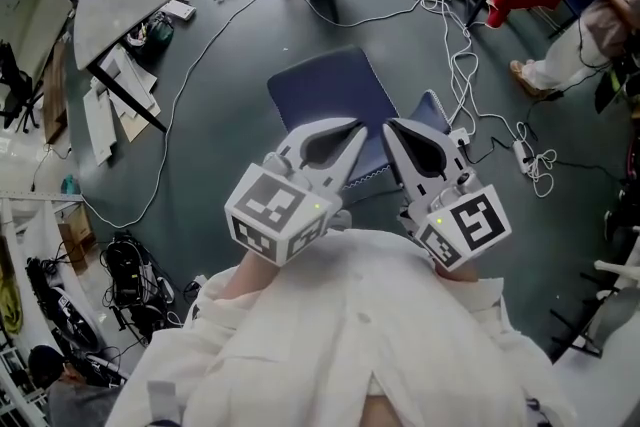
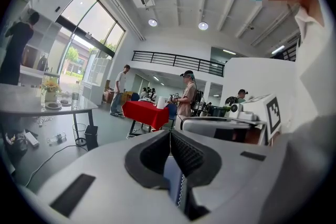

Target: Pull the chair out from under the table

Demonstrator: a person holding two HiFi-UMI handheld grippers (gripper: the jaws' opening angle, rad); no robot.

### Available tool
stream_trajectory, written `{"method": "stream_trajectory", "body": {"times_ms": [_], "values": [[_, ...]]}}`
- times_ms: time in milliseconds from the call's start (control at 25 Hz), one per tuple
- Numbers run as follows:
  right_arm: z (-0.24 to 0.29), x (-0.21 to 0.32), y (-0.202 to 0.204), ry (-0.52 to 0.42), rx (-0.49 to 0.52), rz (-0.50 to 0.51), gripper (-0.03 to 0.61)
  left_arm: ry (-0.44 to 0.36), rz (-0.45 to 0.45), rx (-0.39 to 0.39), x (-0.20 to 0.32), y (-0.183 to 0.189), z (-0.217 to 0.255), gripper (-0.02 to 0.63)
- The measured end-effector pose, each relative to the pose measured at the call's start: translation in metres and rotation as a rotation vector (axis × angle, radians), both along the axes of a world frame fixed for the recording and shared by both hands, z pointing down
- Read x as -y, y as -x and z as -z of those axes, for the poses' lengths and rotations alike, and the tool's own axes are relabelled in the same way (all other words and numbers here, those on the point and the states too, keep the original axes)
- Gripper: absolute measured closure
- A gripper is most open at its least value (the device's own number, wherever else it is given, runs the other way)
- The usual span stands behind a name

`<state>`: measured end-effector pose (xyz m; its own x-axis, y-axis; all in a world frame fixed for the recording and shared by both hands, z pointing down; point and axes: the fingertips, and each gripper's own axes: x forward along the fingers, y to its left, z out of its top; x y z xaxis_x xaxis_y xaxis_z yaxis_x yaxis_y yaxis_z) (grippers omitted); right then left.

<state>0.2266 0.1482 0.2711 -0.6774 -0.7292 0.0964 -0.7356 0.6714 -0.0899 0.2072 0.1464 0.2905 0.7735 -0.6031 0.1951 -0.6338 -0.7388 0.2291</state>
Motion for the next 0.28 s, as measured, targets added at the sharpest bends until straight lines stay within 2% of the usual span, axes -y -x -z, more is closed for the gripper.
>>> {"method": "stream_trajectory", "body": {"times_ms": [280], "values": [[0.0006, -0.0024, 0.0025, -0.001, -0.011, -0.001, 0.575, -0.006, 0.011, -0.003, -0.0016, 0.0049, 0.0023, 0.595]]}}
